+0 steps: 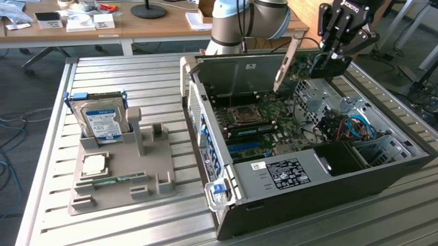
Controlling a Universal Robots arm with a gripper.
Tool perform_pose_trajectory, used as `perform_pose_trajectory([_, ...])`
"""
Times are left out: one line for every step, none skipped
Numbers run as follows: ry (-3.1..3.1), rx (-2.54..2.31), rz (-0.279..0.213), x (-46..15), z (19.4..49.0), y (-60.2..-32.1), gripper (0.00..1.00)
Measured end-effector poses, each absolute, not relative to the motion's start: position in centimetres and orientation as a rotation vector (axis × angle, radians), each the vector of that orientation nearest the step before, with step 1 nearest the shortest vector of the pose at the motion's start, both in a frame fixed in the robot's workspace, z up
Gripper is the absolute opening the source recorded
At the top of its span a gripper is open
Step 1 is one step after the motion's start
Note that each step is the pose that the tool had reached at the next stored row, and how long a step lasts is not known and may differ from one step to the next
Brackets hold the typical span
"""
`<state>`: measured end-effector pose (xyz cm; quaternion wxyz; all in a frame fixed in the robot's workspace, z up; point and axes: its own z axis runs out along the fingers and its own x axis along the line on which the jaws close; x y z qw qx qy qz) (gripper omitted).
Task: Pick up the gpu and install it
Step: 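Insert the gpu into the slot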
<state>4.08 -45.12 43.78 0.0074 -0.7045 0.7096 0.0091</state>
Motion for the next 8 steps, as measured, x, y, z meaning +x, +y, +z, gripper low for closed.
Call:
perform_pose_trajectory([2.215,-2.200,0.022,3.94,43.73,-45.12,0.27])
perform_pose_trajectory([2.212,-2.198,0.016,3.82,43.67,-45.12,0.27])
perform_pose_trajectory([2.209,-2.196,0.011,3.71,43.60,-45.12,0.27])
perform_pose_trajectory([2.207,-2.195,0.007,3.60,43.52,-45.12,0.27])
perform_pose_trajectory([2.205,-2.194,0.004,3.49,43.44,-45.12,0.27])
perform_pose_trajectory([2.202,-2.193,-0.001,3.18,43.21,-45.12,0.27])
perform_pose_trajectory([2.201,-2.193,-0.002,3.13,43.17,-45.12,0.27])
perform_pose_trajectory([2.201,-2.193,-0.002,3.12,43.16,-45.12,0.27])
